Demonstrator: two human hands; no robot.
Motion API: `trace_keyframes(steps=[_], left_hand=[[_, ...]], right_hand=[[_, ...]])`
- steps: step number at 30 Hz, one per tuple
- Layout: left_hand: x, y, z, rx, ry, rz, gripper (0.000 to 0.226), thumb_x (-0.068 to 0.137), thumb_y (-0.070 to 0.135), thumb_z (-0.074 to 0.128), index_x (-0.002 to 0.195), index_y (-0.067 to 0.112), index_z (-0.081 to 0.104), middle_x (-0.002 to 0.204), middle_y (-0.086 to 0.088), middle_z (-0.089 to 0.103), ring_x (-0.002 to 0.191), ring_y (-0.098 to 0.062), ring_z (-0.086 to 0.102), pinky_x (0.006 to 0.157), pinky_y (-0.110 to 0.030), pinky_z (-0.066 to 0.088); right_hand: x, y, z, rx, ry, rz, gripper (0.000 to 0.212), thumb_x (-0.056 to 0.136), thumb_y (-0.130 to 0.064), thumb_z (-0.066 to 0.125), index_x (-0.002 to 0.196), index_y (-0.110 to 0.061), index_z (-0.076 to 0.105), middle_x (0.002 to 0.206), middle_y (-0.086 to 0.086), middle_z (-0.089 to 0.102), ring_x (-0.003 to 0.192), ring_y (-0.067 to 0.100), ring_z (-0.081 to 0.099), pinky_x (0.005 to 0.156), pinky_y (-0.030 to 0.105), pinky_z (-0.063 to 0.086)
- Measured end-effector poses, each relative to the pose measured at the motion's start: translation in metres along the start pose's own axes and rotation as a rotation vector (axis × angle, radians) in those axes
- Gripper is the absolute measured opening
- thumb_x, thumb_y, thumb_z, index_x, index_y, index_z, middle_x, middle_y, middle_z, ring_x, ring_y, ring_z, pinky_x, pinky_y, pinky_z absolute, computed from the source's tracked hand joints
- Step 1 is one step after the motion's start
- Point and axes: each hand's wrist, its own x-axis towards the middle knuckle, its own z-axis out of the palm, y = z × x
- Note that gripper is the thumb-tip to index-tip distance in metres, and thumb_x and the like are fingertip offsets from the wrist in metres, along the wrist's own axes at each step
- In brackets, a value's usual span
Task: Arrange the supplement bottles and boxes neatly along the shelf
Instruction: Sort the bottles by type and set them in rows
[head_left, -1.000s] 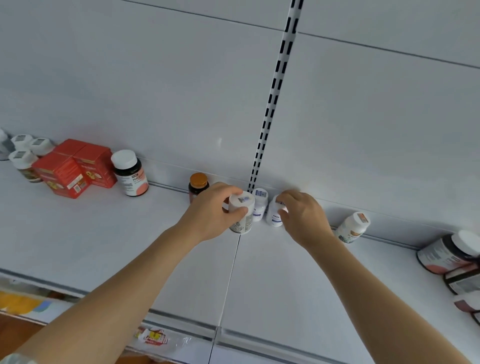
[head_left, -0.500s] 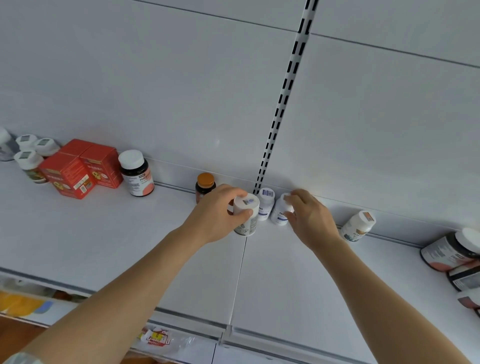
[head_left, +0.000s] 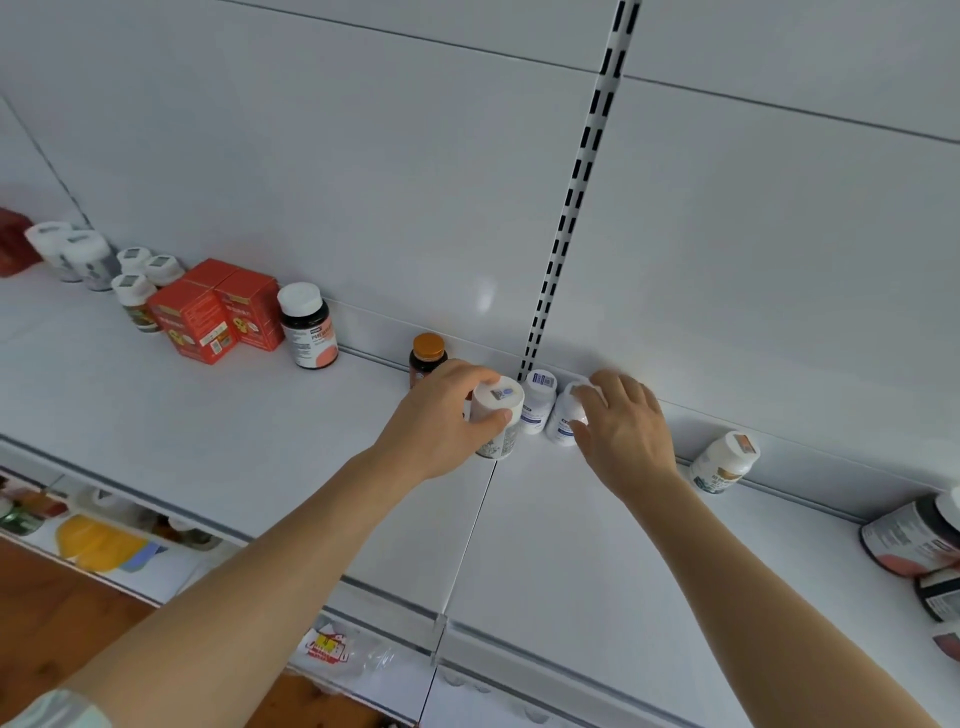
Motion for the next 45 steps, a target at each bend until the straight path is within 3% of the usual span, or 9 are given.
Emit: trace_keyframes(steps=[6, 12, 17, 26, 31, 36, 45], left_hand=[[-0.020, 0.002, -0.019, 0.037, 0.097, -0.018, 0.044, 0.084, 0.036, 0.073, 0.124, 0.025, 0.059, 0.123, 0.008, 0.055, 0.098, -0.012, 0.059, 0.087, -0.037, 0.054], [-0.044, -0.019, -0.061, 0.053, 0.177, -0.028, 0.042, 0.084, 0.038, 0.072, 0.123, 0.029, 0.060, 0.117, 0.012, 0.056, 0.099, -0.007, 0.057, 0.085, -0.036, 0.055], [-0.072, -0.054, -0.116, 0.039, 0.264, -0.055, 0.042, 0.082, 0.038, 0.074, 0.121, 0.027, 0.063, 0.118, 0.011, 0.056, 0.099, -0.009, 0.058, 0.084, -0.038, 0.054], [-0.131, -0.138, -0.242, 0.033, 0.277, -0.069, 0.037, 0.083, 0.040, 0.074, 0.117, 0.029, 0.066, 0.115, 0.013, 0.058, 0.098, -0.006, 0.059, 0.083, -0.036, 0.055], [-0.151, -0.185, -0.299, 0.083, 0.296, -0.096, 0.035, 0.082, 0.043, 0.074, 0.114, 0.030, 0.065, 0.111, 0.013, 0.056, 0.094, -0.004, 0.059, 0.079, -0.036, 0.055], [-0.140, -0.230, -0.340, 0.117, 0.341, -0.141, 0.038, 0.081, 0.043, 0.075, 0.114, 0.028, 0.063, 0.109, 0.014, 0.053, 0.091, -0.006, 0.058, 0.078, -0.036, 0.056], [-0.087, -0.302, -0.410, 0.228, 0.288, -0.239, 0.040, 0.083, 0.038, 0.074, 0.119, 0.026, 0.060, 0.115, 0.010, 0.053, 0.093, -0.008, 0.059, 0.083, -0.032, 0.055]], right_hand=[[0.003, -0.019, -0.017, 0.092, 0.125, -0.047, 0.032, 0.079, -0.016, 0.073, 0.108, -0.004, 0.066, 0.113, 0.014, 0.064, 0.110, 0.037, 0.057, 0.093, 0.046, 0.048], [0.011, -0.079, -0.031, 0.176, 0.096, -0.119, 0.037, 0.087, -0.023, 0.066, 0.119, -0.005, 0.063, 0.121, 0.014, 0.063, 0.116, 0.037, 0.056, 0.090, 0.048, 0.052], [0.029, -0.153, -0.041, 0.199, 0.156, -0.207, 0.034, 0.086, -0.023, 0.066, 0.115, -0.005, 0.064, 0.117, 0.014, 0.064, 0.108, 0.036, 0.058, 0.086, 0.046, 0.052], [0.055, -0.319, -0.032, 0.245, 0.087, -0.214, 0.042, 0.086, -0.026, 0.068, 0.122, -0.006, 0.063, 0.121, 0.015, 0.063, 0.112, 0.037, 0.058, 0.087, 0.048, 0.053], [0.073, -0.394, -0.022, 0.269, 0.047, -0.244, 0.042, 0.090, -0.030, 0.060, 0.124, -0.005, 0.062, 0.123, 0.016, 0.062, 0.116, 0.037, 0.055, 0.092, 0.050, 0.051], [0.112, -0.447, -0.004, 0.238, -0.013, -0.251, 0.051, 0.089, -0.035, 0.062, 0.130, -0.006, 0.057, 0.132, 0.019, 0.057, 0.127, 0.041, 0.048, 0.104, 0.052, 0.044], [0.206, -0.510, 0.044, 0.262, -0.072, -0.208, 0.056, 0.092, -0.046, 0.052, 0.133, -0.007, 0.055, 0.136, 0.019, 0.055, 0.134, 0.040, 0.043, 0.106, 0.053, 0.042]])
